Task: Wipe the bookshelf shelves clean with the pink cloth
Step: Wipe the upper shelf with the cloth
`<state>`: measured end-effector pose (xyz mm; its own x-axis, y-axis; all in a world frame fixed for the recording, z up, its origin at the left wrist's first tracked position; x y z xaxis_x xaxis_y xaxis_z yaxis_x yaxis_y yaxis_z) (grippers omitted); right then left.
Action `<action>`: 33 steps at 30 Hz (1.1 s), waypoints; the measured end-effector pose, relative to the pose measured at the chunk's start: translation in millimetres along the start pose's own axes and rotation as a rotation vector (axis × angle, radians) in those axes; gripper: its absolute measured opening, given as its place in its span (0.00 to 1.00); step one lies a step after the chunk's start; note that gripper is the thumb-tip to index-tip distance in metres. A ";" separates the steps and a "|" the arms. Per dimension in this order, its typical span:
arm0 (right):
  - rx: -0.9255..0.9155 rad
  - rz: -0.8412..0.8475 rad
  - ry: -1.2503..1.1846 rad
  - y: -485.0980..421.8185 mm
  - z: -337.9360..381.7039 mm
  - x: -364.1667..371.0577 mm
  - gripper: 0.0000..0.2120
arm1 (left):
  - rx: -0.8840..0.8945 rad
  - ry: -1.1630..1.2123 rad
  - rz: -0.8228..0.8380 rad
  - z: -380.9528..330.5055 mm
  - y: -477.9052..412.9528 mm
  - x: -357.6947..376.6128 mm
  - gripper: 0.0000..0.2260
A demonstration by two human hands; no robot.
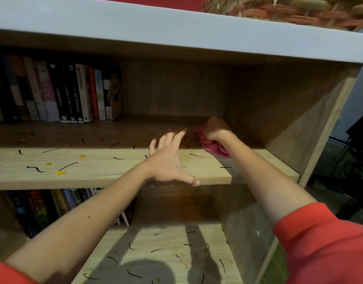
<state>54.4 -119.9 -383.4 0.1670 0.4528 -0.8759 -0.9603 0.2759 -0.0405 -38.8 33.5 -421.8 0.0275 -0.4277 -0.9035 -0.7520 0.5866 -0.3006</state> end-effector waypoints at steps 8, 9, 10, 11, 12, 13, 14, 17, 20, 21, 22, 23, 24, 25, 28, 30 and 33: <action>-0.024 -0.065 -0.225 -11.7 -4.3 -30.1 0.10 | -0.270 0.184 -0.008 22.9 -15.5 -17.9 0.38; -0.008 -0.072 -0.230 -15.5 -8.3 -33.5 0.10 | -0.332 0.127 0.027 32.6 -23.2 -19.6 0.33; 0.007 -0.070 -0.228 -19.9 -10.6 -35.3 0.10 | -0.376 0.065 0.076 42.6 -30.7 -19.2 0.31; 0.018 -0.064 -0.222 -23.9 -11.5 -36.4 0.09 | -0.401 0.007 0.121 50.9 -36.8 -17.5 0.30; 0.029 -0.051 -0.220 -28.4 -11.7 -37.0 0.09 | -0.407 -0.043 0.154 57.9 -41.2 -15.6 0.29; 0.039 -0.037 -0.227 -31.8 -12.4 -36.6 0.08 | -0.392 -0.092 0.177 62.6 -45.1 -15.0 0.28; 0.045 -0.025 -0.232 -35.8 -13.3 -36.3 0.08 | -0.372 -0.133 0.178 68.3 -49.7 -14.5 0.27; 0.044 -0.049 -0.292 -43.5 -13.6 -38.0 0.08 | -0.268 -0.215 0.085 81.6 -68.3 -28.9 0.23; 0.062 -0.097 -0.364 -46.3 -17.4 -38.8 0.08 | -0.178 -0.197 0.103 91.1 -87.8 -38.0 0.23; 0.065 -0.116 -0.368 -46.3 -19.0 -39.1 0.08 | -0.172 -0.181 0.125 91.5 -91.4 -38.2 0.23; 0.074 -0.126 -0.367 -46.4 -19.4 -38.4 0.08 | -0.176 -0.156 0.139 94.1 -94.5 -37.6 0.24; 0.081 -0.139 -0.364 -44.3 -19.9 -38.4 0.09 | -0.188 -0.139 0.166 94.3 -95.6 -36.0 0.23; 0.089 -0.148 -0.364 -41.3 -19.4 -39.6 0.09 | -0.192 -0.138 0.190 94.4 -97.7 -33.3 0.23; 0.083 -0.163 -0.368 -38.0 -18.4 -41.7 0.10 | -0.197 -0.153 0.212 93.8 -99.2 -30.8 0.23; 0.067 -0.166 -0.423 -32.7 -19.0 -47.7 0.14 | -0.213 -0.167 0.213 97.6 -108.4 -28.7 0.22; 0.067 -0.119 -0.455 -34.2 -16.7 -45.1 0.17 | -0.225 -0.182 0.210 99.7 -112.5 -30.5 0.24; 0.084 -0.120 -0.440 -41.9 -9.7 -38.1 0.11 | -0.250 -0.138 0.237 101.4 -118.1 -32.5 0.29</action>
<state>86.1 -157.0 -353.0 0.3721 0.7253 -0.5792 -0.9101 0.4076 -0.0742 115.9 47.8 -387.9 -0.0911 -0.1935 -0.9769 -0.8853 0.4649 -0.0096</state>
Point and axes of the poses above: each hand's wrist, its own y-axis away from the middle knuckle, its own x-axis out of the palm, z = x × y, the point moved 3 cm from there along -y, towards the middle knuckle, and after that the axes turned 14 degrees about x, right-handed, at the moved point
